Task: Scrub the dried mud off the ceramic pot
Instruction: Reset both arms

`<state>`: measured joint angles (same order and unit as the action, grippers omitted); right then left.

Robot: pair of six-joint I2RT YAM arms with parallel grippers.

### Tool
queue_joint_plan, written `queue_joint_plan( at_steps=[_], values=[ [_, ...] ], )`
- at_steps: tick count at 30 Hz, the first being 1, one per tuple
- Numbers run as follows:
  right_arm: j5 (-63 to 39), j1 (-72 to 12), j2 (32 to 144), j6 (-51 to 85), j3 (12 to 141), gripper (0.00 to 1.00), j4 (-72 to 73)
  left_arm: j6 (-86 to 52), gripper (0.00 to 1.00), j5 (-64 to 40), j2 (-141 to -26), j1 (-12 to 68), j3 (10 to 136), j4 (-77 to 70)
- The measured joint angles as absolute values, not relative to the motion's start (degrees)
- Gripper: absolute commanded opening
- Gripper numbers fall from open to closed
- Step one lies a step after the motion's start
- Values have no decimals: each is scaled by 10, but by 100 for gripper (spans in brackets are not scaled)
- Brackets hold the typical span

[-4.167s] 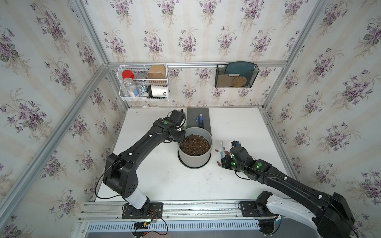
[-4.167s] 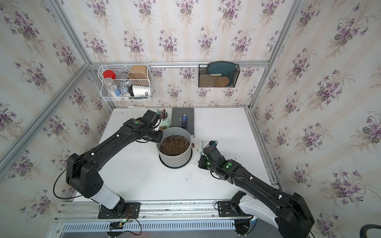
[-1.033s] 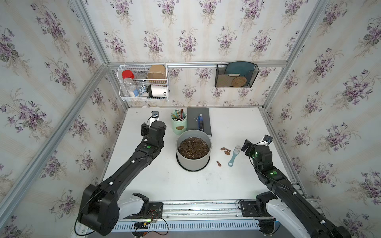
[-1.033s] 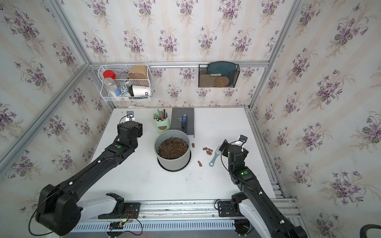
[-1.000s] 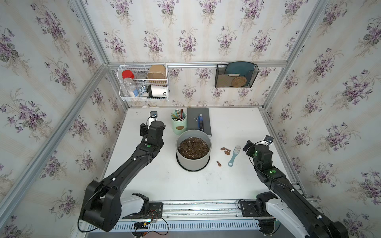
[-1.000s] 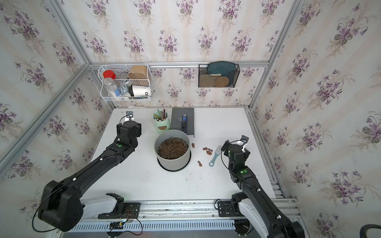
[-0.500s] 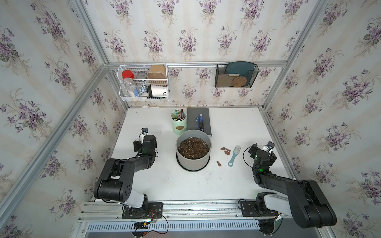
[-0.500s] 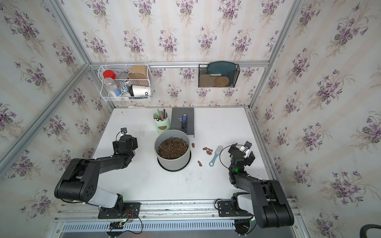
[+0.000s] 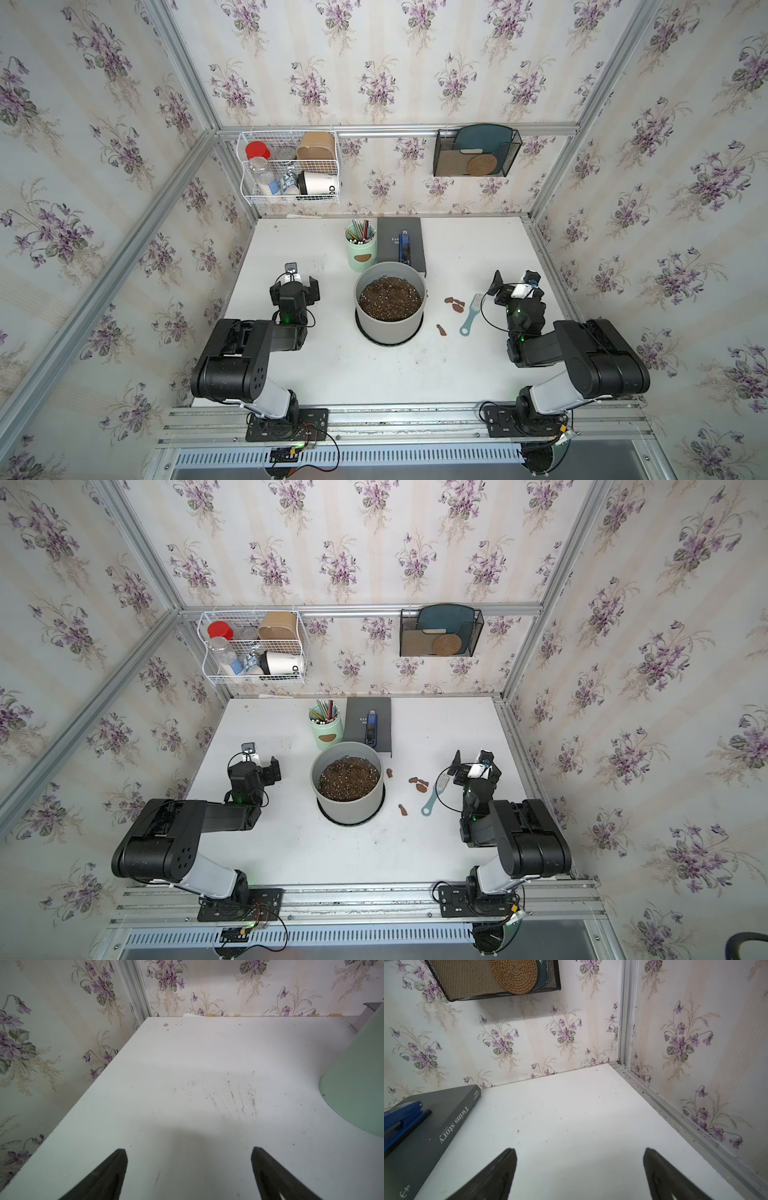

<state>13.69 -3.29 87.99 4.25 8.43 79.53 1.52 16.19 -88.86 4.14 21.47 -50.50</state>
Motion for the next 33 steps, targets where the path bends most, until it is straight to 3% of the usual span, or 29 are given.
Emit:
queue_joint_plan(
  at_steps=[33],
  values=[
    [116,-38,883,23,114,100,759,18,97,152,-889,41,215,-515]
  ],
)
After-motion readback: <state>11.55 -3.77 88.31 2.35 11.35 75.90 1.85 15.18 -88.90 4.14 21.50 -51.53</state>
